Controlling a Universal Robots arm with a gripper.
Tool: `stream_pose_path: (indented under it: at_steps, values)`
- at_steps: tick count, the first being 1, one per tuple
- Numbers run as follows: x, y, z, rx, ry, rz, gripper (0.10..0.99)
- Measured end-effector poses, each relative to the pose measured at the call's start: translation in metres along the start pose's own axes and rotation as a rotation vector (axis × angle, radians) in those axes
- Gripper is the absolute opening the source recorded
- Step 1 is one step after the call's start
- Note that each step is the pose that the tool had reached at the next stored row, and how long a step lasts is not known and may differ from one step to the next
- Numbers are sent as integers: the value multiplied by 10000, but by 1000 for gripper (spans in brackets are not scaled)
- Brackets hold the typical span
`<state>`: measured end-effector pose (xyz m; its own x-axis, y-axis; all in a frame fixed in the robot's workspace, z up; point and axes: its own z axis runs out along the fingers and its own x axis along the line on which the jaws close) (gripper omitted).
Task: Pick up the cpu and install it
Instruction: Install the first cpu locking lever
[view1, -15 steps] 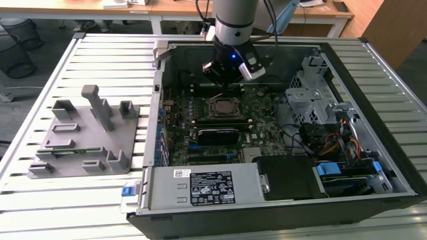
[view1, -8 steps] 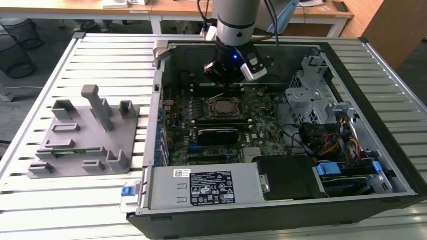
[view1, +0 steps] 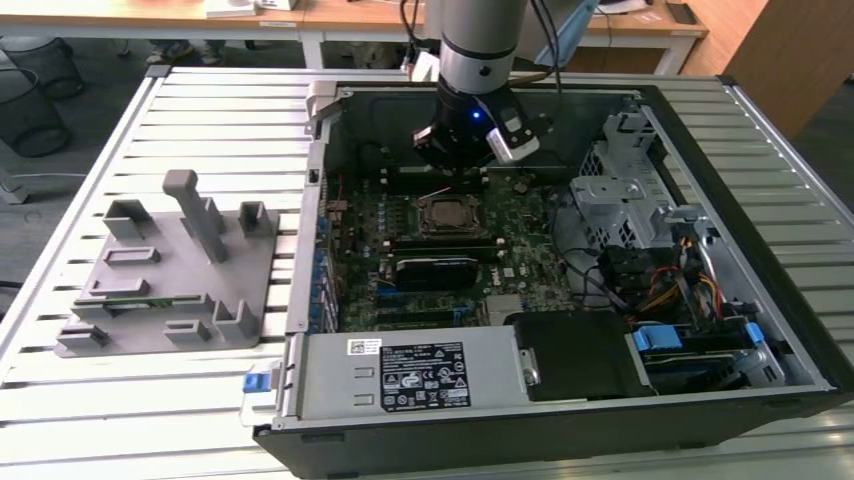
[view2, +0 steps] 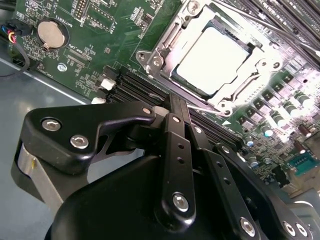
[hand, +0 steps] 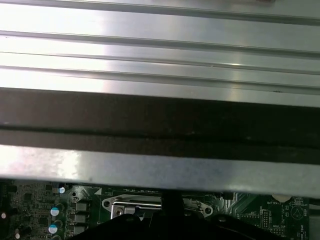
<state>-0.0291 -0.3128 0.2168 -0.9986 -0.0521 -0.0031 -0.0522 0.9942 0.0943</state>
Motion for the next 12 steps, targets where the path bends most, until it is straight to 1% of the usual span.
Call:
stream_pose_path:
  at_steps: [3, 12]
  values:
    - [-16, -2, 11, 0, 0, -1, 106]
    - [-19, -4, 36, 0, -1, -1, 106]
